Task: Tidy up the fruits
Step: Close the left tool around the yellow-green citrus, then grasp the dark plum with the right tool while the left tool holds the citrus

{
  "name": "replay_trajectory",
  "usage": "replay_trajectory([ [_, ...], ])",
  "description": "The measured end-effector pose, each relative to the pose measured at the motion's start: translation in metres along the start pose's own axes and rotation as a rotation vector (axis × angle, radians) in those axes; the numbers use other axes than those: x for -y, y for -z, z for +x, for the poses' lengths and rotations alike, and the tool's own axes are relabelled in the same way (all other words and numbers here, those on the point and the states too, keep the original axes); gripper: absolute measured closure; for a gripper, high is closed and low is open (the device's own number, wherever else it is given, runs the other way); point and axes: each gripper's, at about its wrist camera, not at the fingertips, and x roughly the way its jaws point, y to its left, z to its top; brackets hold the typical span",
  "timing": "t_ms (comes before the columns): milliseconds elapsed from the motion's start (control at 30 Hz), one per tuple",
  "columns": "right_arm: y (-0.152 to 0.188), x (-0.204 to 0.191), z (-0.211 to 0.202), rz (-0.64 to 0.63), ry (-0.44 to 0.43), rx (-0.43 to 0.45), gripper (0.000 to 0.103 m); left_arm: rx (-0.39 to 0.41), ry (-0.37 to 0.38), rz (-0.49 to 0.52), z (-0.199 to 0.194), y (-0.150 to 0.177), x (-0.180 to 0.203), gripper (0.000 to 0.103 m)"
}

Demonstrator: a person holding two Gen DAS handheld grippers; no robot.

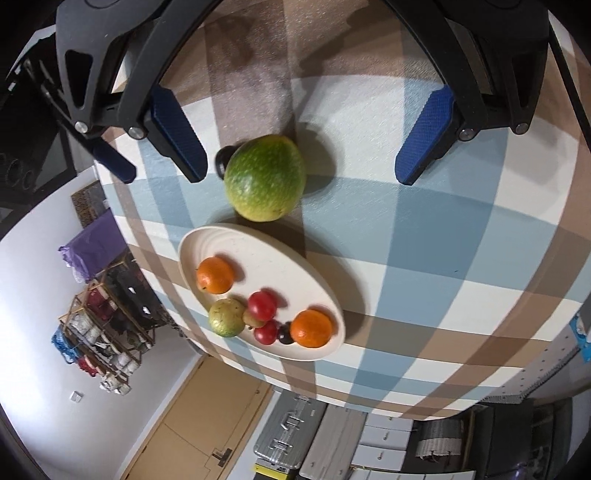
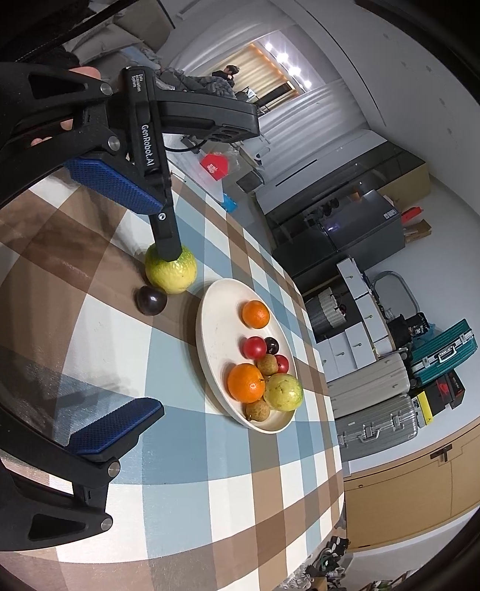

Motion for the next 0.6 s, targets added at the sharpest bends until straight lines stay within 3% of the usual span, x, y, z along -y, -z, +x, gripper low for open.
replay_trajectory([
  [233, 0.0, 0.004, 0.001, 0.015, -0.008, -0.005, 0.001, -0.038, 0.094, 0.001, 0.008, -0.004, 0.003, 0.035],
  [333, 0.0, 0.004, 0.0, 0.016, -0.008, -0.004, 0.002, -0.054, 0.134, -0.011, 0.012, -0.006, 0.001, 0.055],
  [600, 0.0, 0.004, 0.002, 0.013, -0.006, -0.012, 0.002, -0.06, 0.175, -0.014, 0.011, -0.005, -0.007, 0.058],
])
